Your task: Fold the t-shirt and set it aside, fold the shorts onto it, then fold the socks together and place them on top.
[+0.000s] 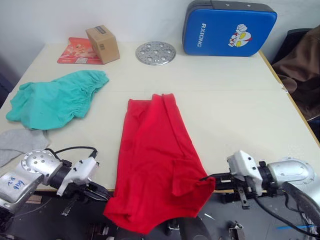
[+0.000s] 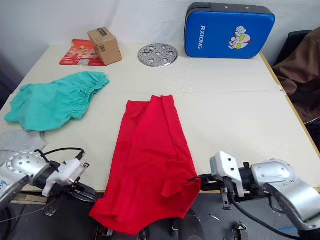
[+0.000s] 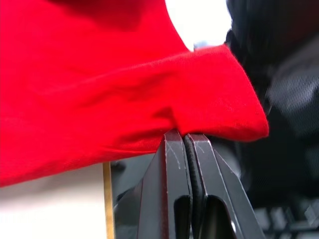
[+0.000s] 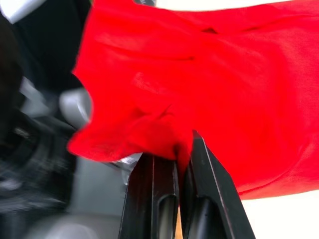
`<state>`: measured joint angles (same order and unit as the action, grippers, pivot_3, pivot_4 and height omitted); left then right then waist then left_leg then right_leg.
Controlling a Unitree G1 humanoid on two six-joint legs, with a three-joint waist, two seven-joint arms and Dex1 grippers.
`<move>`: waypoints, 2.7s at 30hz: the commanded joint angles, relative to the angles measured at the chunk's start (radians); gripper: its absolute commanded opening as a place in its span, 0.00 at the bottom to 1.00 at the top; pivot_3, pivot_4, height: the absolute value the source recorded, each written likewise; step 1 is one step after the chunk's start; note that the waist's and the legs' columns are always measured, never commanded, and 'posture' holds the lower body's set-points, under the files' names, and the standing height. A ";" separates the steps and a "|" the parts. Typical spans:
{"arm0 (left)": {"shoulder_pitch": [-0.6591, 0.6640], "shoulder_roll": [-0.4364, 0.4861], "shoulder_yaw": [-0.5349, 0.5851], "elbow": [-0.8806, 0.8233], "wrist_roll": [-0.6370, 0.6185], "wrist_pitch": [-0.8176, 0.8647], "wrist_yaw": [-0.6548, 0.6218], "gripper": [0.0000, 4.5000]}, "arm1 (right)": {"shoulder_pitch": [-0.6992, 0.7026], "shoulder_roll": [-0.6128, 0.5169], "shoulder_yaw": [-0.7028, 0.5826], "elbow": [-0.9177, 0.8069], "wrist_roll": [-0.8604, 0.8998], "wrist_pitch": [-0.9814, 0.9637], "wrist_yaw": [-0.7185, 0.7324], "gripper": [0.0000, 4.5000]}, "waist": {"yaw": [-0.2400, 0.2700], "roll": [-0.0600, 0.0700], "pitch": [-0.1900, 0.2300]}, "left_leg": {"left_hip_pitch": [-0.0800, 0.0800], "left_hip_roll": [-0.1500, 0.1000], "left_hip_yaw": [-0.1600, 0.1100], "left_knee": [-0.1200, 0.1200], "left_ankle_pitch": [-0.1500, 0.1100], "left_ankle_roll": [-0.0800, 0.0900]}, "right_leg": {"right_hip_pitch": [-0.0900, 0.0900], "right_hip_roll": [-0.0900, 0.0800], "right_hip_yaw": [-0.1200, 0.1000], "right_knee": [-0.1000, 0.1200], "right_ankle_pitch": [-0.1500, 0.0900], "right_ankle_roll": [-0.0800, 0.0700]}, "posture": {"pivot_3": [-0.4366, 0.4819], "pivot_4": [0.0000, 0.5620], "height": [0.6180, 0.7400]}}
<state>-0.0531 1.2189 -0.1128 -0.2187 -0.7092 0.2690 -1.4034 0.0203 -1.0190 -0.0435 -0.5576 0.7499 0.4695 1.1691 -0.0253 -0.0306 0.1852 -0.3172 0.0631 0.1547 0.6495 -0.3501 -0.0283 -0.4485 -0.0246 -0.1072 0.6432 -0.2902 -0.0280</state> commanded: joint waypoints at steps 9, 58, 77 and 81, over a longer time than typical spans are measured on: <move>-0.438 -0.333 0.200 0.367 -0.136 0.494 0.423 0.00 | -0.469 0.146 0.015 0.355 0.190 0.412 -0.231 0.01 | -0.004 -0.009 0.005 | -0.002 -0.001 -0.002 0.002 0.005 -0.004 | 0.001 0.000 0.000 0.001 0.004 -0.004 | 0.48 0.27 1.00; -0.820 -0.515 0.430 1.052 0.244 0.420 0.748 0.57 | -1.021 0.512 0.046 1.216 -0.452 0.251 -0.219 0.72 | -0.036 -0.009 0.005 | -0.019 0.001 0.007 0.013 0.017 -0.018 | -0.034 -0.002 0.002 0.028 0.010 -0.018 | 0.48 0.27 1.00; -0.278 -0.402 0.047 0.225 0.493 0.048 0.445 0.98 | -0.476 0.374 0.323 0.352 -0.687 -0.193 -0.248 1.00 | -0.018 -0.010 0.004 | -0.018 -0.001 0.002 0.007 0.018 -0.017 | -0.029 0.000 0.003 0.018 0.011 -0.015 | 0.48 0.27 1.00; -0.323 -0.432 0.016 0.323 0.548 -0.020 0.449 0.78 | -0.516 0.414 0.366 0.470 -0.775 -0.297 -0.295 0.80 | -0.011 -0.011 0.004 | -0.018 -0.001 0.002 0.004 0.019 -0.016 | -0.029 0.000 0.002 0.017 0.011 -0.016 | 0.48 0.27 1.00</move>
<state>-0.3698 0.7930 -0.0878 0.0623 -0.2002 0.2724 -0.9613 -0.4761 -0.6109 0.3185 -0.1049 0.0031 0.2268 0.8952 -0.0363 -0.0413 0.1891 -0.3349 0.0619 0.1564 0.6529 -0.3313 -0.0447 -0.4778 -0.0250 -0.1050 0.6597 -0.2787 -0.0444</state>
